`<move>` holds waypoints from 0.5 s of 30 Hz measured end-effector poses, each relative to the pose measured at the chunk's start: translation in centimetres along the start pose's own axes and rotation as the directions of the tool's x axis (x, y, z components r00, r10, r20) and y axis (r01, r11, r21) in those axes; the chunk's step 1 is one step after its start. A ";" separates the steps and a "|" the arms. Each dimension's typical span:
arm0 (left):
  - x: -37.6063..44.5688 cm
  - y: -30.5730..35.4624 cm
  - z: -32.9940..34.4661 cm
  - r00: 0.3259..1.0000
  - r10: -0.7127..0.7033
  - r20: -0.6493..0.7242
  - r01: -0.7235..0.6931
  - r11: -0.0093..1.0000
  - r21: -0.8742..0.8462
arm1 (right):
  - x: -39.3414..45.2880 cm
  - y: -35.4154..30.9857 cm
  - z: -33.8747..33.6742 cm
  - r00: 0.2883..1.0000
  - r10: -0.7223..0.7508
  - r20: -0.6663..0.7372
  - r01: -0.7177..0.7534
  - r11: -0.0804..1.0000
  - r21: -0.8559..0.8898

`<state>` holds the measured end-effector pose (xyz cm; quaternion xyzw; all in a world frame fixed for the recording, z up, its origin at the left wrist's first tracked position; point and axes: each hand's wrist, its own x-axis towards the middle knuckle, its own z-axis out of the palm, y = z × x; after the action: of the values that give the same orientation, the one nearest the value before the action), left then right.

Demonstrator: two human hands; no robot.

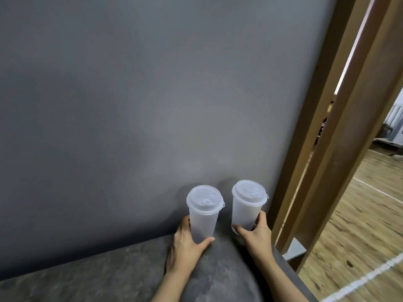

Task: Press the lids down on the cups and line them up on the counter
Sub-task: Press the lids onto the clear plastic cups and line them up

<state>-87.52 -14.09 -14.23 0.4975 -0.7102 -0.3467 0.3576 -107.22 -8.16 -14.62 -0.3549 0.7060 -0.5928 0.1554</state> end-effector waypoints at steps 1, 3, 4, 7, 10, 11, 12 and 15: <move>0.3 0.3 0.3 1.000 -0.001 0.003 0.001 1.000 0.007 | 0.2 0.2 0.0 1.000 0.002 0.004 -0.002 1.000 0.004; 0.7 0.8 0.9 1.000 -0.002 0.006 0.001 1.000 0.020 | 0.4 0.4 0.1 1.000 0.004 0.013 -0.004 1.000 0.003; 0.9 1.0 1.2 1.000 -0.001 0.012 0.000 1.000 0.024 | 0.4 0.5 0.0 1.000 0.005 0.016 -0.005 1.000 0.001; 1.0 1.5 1.8 1.000 0.004 0.028 -0.006 0.998 0.057 | 0.4 0.7 0.0 1.000 0.012 0.018 -0.012 1.000 -0.004; 0.6 1.7 2.2 1.000 -0.017 -0.007 0.017 0.998 0.065 | 0.4 0.7 0.1 1.000 0.017 0.019 -0.017 1.000 -0.023; 0.5 1.8 2.3 1.000 -0.019 -0.017 0.020 0.998 0.066 | 0.4 0.7 0.2 1.000 0.015 0.022 -0.014 0.999 -0.030; 0.4 2.0 2.4 1.000 -0.011 -0.017 0.012 0.997 0.077 | 0.4 0.7 0.2 1.000 0.013 0.026 -0.012 0.999 -0.036; 0.4 2.4 2.4 1.000 0.016 0.012 -0.018 0.990 0.137 | 0.4 0.7 0.2 0.999 0.017 0.033 -0.016 0.999 -0.047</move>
<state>-90.78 -13.48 -13.38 0.5131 -0.7385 -0.2966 0.3216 -107.61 -8.60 -15.30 -0.3624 0.7199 -0.5689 0.1635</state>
